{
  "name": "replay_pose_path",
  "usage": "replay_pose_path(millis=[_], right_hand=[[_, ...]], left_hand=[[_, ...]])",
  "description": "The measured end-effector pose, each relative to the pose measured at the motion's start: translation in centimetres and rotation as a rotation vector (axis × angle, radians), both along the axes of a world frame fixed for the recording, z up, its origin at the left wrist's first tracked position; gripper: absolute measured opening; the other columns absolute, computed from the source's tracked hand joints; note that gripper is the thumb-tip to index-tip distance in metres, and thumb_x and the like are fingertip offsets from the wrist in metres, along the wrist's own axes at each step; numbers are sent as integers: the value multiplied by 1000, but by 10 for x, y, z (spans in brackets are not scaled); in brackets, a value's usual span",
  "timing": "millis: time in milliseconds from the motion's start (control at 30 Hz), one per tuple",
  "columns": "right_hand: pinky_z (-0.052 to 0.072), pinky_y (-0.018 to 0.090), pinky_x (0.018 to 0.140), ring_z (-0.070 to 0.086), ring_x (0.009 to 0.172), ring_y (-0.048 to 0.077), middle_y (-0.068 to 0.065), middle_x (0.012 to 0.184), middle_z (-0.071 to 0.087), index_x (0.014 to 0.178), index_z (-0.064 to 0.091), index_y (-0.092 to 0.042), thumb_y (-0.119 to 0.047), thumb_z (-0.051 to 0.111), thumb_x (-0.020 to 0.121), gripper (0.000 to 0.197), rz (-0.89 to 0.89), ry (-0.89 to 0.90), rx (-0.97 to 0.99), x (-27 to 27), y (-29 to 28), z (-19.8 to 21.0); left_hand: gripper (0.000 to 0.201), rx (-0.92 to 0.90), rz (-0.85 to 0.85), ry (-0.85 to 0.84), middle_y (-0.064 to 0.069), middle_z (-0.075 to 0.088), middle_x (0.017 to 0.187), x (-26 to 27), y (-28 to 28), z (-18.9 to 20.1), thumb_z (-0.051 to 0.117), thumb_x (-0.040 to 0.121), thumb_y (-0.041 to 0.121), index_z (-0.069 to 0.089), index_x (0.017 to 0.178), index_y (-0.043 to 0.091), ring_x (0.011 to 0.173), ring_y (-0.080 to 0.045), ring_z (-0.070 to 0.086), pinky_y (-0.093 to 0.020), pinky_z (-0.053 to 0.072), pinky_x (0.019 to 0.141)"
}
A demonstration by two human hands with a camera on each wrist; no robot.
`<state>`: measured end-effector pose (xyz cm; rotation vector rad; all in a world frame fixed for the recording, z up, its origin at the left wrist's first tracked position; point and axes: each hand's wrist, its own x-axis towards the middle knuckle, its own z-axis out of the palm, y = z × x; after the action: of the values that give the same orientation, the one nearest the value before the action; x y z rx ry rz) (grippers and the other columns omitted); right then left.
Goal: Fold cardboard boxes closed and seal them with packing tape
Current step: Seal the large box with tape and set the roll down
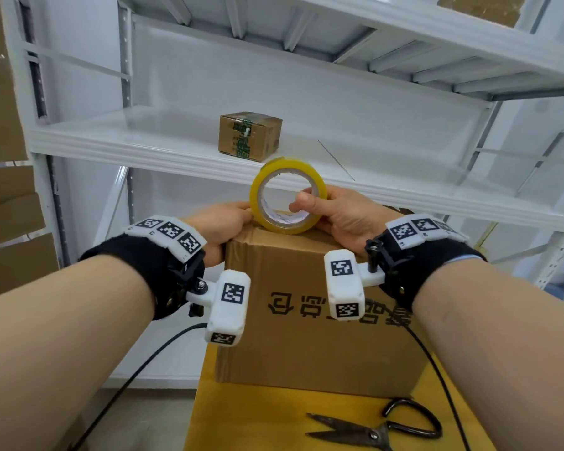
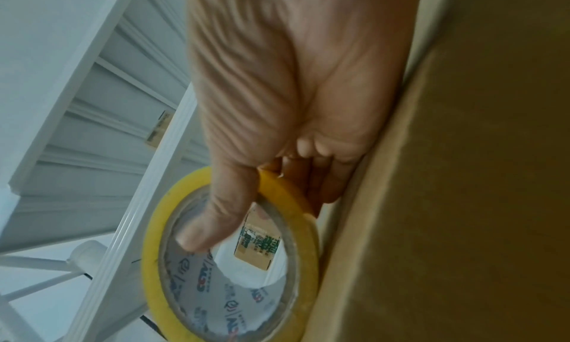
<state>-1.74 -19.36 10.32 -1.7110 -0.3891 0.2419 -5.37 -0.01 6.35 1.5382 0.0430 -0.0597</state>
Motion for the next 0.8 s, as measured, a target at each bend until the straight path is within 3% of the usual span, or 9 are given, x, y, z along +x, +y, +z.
replay_pose_path(millis=[67, 200, 333, 433, 500, 667, 800], right_hand=[[53, 34, 100, 67, 99, 22, 6, 97, 73, 112, 63, -8, -27, 72, 86, 34, -3, -37, 40, 0, -1, -3], [44, 44, 109, 61, 97, 23, 4, 89, 71, 105, 64, -15, -41, 72, 70, 44, -15, -95, 85, -2, 0, -5], [51, 39, 97, 60, 93, 22, 6, 91, 67, 106, 63, -16, -41, 70, 70, 44, 10, -108, 120, -1, -2, -7], [54, 33, 87, 61, 87, 20, 6, 89, 65, 107, 63, -16, -40, 69, 72, 42, 19, -111, 145, -1, -3, -8], [54, 33, 87, 60, 86, 20, 7, 90, 63, 108, 63, -16, -40, 69, 73, 43, 21, -107, 151, -1, -3, -8], [51, 32, 82, 54, 77, 20, 5, 78, 56, 110, 60, -13, -41, 71, 72, 49, -17, -71, 223, 0, -5, -8], [55, 31, 75, 52, 75, 19, 4, 74, 51, 113, 61, -12, -36, 73, 74, 47, -32, -23, 307, 1, -12, -8]], left_hand=[[31, -70, 16, 1, -17, 71, 113, 0, 1, -2, 37, 106, 12, 65, 119, 15, 89, -27, 67, -40, 60, 75], [34, -76, 39, 2, -15, 71, 111, 1, 0, -3, 33, 107, 11, 64, 119, 17, 85, -24, 67, -39, 58, 77], [33, -39, 18, -7, -13, 70, 113, -3, -2, -1, 32, 107, 10, 63, 110, 20, 88, -24, 65, -36, 57, 76], [32, -8, 8, -16, -15, 68, 120, -3, -2, 0, 33, 107, 12, 61, 120, 20, 90, -24, 65, -34, 58, 75], [32, 20, 6, -13, -16, 68, 120, -4, -2, 1, 35, 107, 14, 59, 128, 18, 94, -25, 65, -37, 57, 80], [33, 119, 26, -3, -16, 64, 125, -2, -2, 2, 33, 107, 15, 58, 128, 20, 115, -31, 61, -48, 51, 99], [32, 160, 22, -1, -21, 57, 131, -3, -4, 4, 31, 107, 10, 58, 95, 24, 108, -30, 57, -49, 44, 102]])
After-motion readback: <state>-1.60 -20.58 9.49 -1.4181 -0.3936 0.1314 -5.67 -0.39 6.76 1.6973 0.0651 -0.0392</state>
